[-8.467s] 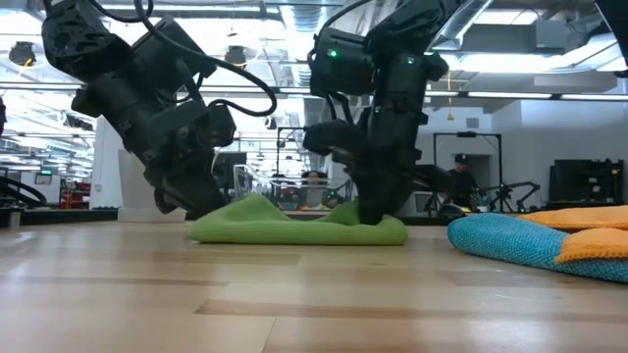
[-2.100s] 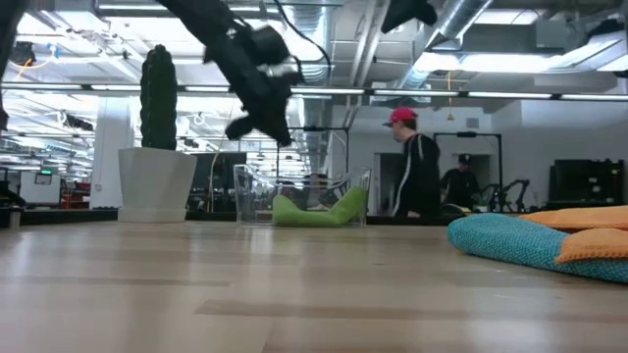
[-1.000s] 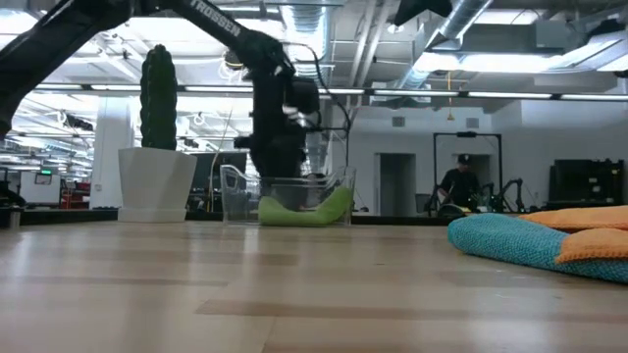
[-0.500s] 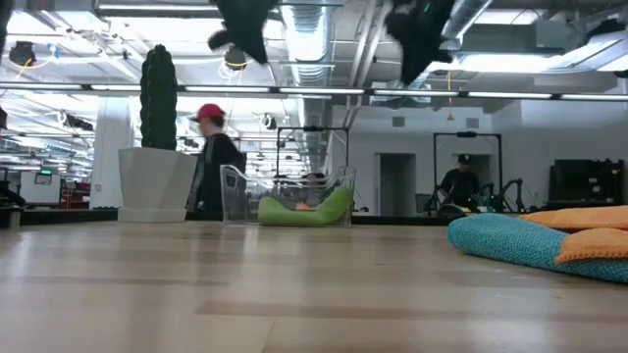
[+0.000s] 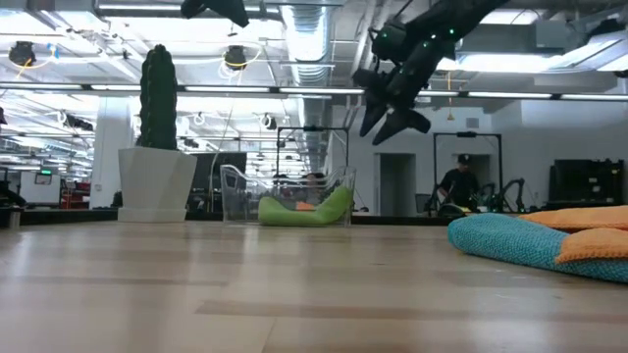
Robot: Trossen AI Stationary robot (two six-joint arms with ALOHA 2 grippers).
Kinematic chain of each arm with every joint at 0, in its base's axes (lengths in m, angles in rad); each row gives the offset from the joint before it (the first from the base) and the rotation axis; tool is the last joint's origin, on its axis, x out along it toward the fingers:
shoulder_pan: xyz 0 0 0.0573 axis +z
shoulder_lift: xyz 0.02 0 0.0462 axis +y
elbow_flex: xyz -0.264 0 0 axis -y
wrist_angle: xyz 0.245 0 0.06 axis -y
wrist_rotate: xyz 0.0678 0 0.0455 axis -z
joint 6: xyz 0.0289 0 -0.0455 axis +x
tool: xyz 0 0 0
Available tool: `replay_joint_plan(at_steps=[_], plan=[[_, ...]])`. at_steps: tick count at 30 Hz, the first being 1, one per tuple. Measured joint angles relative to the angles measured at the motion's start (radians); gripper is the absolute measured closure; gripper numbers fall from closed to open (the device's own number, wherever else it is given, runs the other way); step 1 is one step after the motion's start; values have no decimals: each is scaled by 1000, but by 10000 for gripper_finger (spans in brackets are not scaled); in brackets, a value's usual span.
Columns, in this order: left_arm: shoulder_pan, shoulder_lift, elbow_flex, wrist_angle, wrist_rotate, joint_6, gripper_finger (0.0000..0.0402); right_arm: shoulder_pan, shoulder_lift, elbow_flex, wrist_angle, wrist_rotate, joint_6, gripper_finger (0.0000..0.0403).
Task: Fold microfiber towels
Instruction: Adjust the transparent bin
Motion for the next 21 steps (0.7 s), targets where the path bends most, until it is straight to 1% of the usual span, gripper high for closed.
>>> replay_joint_plan(at_steps=[6,10,14,18,21], plan=[[0,9,-2,-1,0,8,369,-3,6,-39,97,12,12,210],[0,9,-2,-1,0,9,369,-1,74,-38,119,2,17,210],[-2,9,-2,-10,1,10,369,-1,165,-16,120,-41,48,206],[-2,9,-2,-29,1,11,369,-5,204,6,153,-41,62,204],[-3,9,-2,-40,1,11,369,-10,227,10,145,-42,74,212]])
